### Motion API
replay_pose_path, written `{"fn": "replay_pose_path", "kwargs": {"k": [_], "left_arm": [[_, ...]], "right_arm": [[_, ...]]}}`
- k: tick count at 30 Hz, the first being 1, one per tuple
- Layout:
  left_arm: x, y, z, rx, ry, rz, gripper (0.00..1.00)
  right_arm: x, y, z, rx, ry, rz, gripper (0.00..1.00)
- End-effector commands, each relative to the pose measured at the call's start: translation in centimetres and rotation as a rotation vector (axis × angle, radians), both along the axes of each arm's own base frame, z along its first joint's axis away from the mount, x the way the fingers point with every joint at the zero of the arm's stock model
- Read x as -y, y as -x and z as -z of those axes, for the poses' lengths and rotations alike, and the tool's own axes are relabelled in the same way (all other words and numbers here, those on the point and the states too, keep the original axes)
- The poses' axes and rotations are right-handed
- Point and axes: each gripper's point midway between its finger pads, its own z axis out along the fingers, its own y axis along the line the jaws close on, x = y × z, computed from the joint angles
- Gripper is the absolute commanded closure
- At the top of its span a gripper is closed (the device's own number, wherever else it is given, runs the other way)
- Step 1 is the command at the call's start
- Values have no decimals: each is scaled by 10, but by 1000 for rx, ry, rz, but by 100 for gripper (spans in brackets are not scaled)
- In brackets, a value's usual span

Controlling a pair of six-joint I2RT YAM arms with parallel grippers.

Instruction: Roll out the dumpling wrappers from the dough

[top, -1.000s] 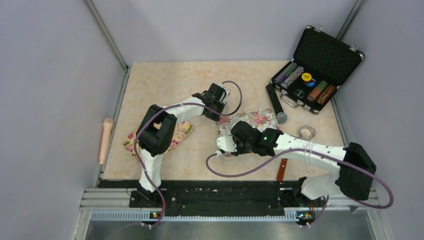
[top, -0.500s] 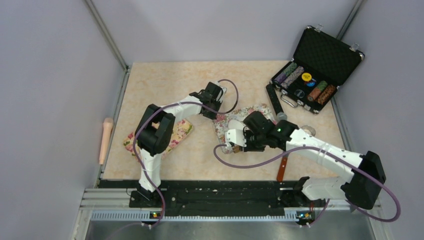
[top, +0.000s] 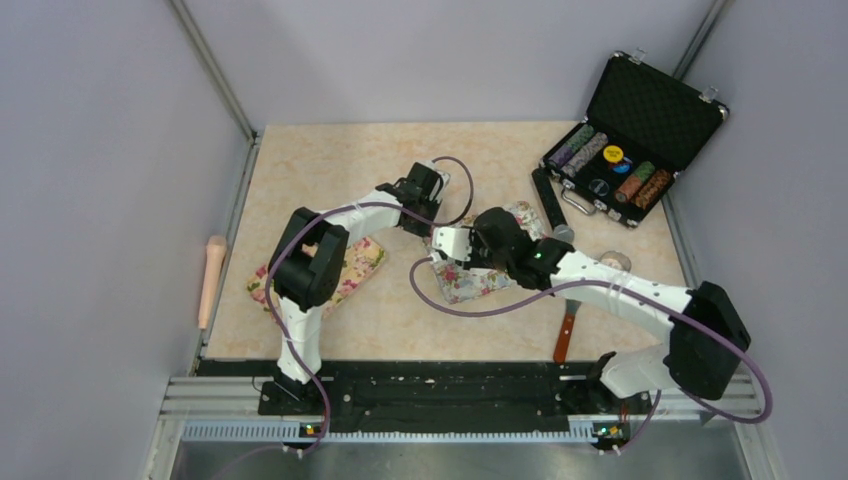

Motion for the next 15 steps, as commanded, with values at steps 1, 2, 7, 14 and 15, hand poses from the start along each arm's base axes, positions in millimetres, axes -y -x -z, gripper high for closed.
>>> {"fn": "replay_pose_path", "kwargs": {"k": [1,2,7,14,15], "left_arm": [[-10,-9,-14,64,-26,-21,100],[-10,-9,-14,64,-24,-20,100],[-10,-10,-18,73,-18,-22,100],[-10,-12,-27,96,-8,-24,100],[-10,-12,-28,99,-8,-24,100]], "right_arm": [[-1,-18,21,32,19,24,100],[2,-14,32,6,45,17,100],[24,37,80,-257,191,-84,100],[55,96,104,-493,288,-160,100],[59,101,107,-518,298,-163,100]]}}
